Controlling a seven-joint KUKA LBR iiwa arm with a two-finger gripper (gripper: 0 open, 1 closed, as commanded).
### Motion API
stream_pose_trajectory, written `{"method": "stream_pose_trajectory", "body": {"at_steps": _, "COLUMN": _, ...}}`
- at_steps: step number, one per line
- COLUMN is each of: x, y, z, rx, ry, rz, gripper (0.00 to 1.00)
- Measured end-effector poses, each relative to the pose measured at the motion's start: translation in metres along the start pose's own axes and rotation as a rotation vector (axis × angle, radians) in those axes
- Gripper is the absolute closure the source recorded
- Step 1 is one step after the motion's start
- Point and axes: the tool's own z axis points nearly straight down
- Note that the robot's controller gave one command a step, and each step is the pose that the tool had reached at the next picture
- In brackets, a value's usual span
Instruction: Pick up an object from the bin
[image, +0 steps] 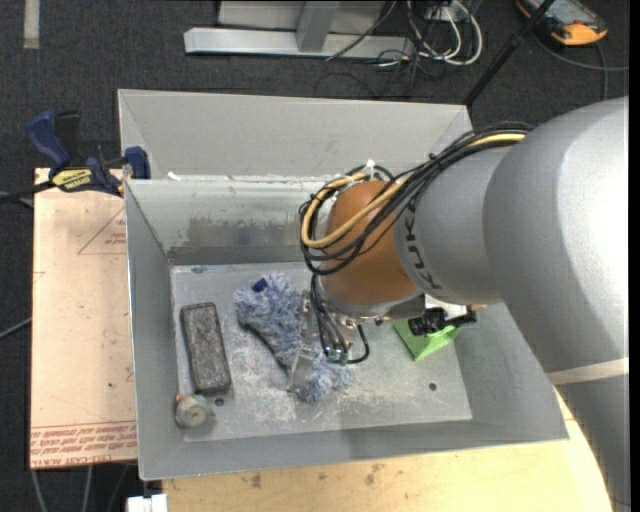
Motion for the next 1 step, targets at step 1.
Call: {"method": "stream_pose_trajectory", "body": {"at_steps": 1, "x": -0.0002, "y": -0.0005, "z": -0.0004, "rx": -0.002, "ry": 0.000, "rz": 0.043, "gripper": 0.00}}
